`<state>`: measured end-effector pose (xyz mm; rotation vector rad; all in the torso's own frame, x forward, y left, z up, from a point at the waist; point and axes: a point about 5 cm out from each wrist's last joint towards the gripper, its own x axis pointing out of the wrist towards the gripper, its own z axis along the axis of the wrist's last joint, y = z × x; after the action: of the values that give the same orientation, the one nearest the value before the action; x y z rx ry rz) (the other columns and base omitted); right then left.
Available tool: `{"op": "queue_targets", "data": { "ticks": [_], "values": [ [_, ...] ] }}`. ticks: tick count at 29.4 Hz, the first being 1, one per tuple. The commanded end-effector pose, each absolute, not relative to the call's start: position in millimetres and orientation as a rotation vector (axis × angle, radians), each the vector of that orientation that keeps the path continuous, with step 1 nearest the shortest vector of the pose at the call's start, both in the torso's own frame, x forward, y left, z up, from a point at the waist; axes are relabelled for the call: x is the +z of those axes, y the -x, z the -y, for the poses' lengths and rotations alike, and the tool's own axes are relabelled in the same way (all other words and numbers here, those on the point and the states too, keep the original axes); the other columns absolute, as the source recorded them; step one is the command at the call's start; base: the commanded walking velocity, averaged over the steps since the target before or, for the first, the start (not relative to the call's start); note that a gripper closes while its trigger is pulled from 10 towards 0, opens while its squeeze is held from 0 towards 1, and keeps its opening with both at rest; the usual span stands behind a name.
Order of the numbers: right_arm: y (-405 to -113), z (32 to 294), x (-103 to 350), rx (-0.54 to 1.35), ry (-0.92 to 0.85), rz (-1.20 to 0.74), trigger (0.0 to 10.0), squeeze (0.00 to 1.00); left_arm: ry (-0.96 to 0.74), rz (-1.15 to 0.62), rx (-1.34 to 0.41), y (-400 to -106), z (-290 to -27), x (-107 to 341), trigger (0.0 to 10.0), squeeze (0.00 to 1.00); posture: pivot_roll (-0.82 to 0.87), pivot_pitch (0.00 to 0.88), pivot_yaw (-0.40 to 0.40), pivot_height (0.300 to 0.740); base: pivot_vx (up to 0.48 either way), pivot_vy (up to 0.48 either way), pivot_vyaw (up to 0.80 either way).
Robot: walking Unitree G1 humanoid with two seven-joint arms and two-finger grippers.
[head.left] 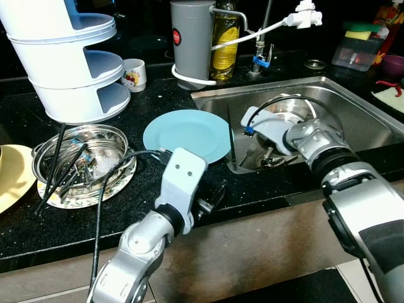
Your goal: Kitchen organization
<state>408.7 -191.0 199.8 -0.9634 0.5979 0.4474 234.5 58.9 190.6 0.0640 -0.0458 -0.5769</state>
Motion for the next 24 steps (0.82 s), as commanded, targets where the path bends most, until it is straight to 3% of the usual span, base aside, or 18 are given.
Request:
{"op": "queue_targets", "data": {
  "ticks": [1,16,17,18,19,20,24],
  "values": [
    [-409.3,190.7,199.2,0.428,0.967,-0.585,10.0,0.0,-0.061,0.03,-0.594,-233.4,-58.3,189.4,10.0,0.0,0.06,0.0,-0.004,0.74,0.0,0.0,0.0],
    [-402.7,178.0,173.0,0.474,0.903,-0.661,10.0,0.0,-0.062,0.028,-0.63,-229.2,-53.2,191.6,10.0,0.0,0.07,0.0,-0.013,0.74,0.0,0.0,0.0],
    [-403.0,177.9,173.3,0.466,0.89,-0.656,10.0,0.71,-0.062,0.029,-0.629,-229.3,-53.3,191.9,10.0,0.0,0.07,0.0,-0.013,0.74,0.0,0.0,0.0],
    [-403.0,177.9,173.3,0.466,0.89,-0.656,10.0,0.71,-0.062,0.029,-0.629,-229.3,-53.3,191.9,10.0,0.0,0.07,0.0,-0.013,0.74,0.0,0.0,0.0],
    [-403.2,178.1,173.6,0.457,0.881,-0.652,10.0,0.95,-0.062,0.029,-0.629,-229.4,-53.3,192.1,10.0,0.0,0.07,0.0,-0.013,0.74,0.0,0.0,0.0],
    [-403.6,178.6,174.1,0.445,0.878,-0.645,10.0,1.0,-0.062,0.03,-0.628,-229.3,-53.3,192.3,10.0,0.0,0.07,0.0,-0.011,0.74,0.0,0.0,0.0],
    [-407.0,179.9,182.0,0.394,0.824,-0.593,10.0,1.0,-0.064,0.033,-0.628,-229.5,-53.8,192.8,10.0,0.0,0.07,0.0,-0.006,0.74,0.0,0.0,0.0]
  ]
}}
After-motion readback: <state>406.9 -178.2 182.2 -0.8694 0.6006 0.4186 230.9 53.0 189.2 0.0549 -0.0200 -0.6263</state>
